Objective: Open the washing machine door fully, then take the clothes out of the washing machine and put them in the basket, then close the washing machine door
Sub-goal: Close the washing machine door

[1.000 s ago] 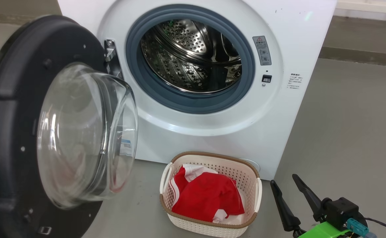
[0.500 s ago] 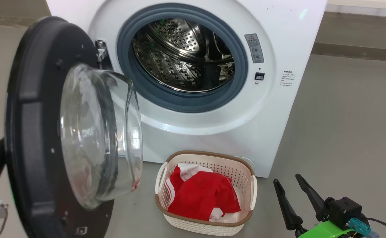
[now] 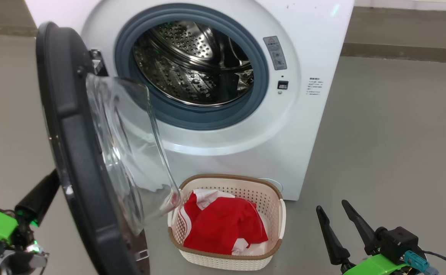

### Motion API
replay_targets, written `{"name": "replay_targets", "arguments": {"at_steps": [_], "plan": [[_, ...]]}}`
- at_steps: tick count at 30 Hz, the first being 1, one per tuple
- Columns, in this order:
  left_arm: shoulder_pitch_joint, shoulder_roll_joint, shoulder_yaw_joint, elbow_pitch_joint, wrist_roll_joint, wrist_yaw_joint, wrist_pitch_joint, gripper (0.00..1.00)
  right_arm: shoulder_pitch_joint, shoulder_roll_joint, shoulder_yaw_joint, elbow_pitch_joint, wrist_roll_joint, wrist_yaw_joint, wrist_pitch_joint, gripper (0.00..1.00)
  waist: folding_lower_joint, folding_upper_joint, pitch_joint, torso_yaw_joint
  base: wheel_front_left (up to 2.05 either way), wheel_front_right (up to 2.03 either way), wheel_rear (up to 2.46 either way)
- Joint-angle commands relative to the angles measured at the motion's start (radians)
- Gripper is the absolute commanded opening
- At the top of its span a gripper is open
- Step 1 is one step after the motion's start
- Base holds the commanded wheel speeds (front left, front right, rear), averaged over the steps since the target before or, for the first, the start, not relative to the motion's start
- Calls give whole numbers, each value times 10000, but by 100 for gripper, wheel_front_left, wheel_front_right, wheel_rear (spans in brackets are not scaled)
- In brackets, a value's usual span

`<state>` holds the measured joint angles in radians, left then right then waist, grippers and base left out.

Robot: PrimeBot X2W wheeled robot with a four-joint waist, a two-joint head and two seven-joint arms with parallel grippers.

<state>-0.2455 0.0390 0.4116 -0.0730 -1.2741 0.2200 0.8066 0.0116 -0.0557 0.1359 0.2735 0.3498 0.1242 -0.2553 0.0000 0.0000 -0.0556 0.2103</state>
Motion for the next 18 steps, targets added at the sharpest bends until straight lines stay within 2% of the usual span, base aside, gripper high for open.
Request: {"name": "replay_targets", "arguments": {"at_steps": [1,8,18], "plan": [[-90,119,22,-406,-143,-1,23,0,-504,-25,174,-231,3,65,-65,100,0,0,17,-106,0,0,0],[237,115,-590,-633,-681,47,-505,0,-521,-35,156,-241,-18,65,-65,100,0,0,63,-403,0,0,0],[550,113,-972,-823,-1170,58,-1034,0,-508,-66,184,-220,-23,65,-65,100,0,0,123,-807,0,0,0]]}}
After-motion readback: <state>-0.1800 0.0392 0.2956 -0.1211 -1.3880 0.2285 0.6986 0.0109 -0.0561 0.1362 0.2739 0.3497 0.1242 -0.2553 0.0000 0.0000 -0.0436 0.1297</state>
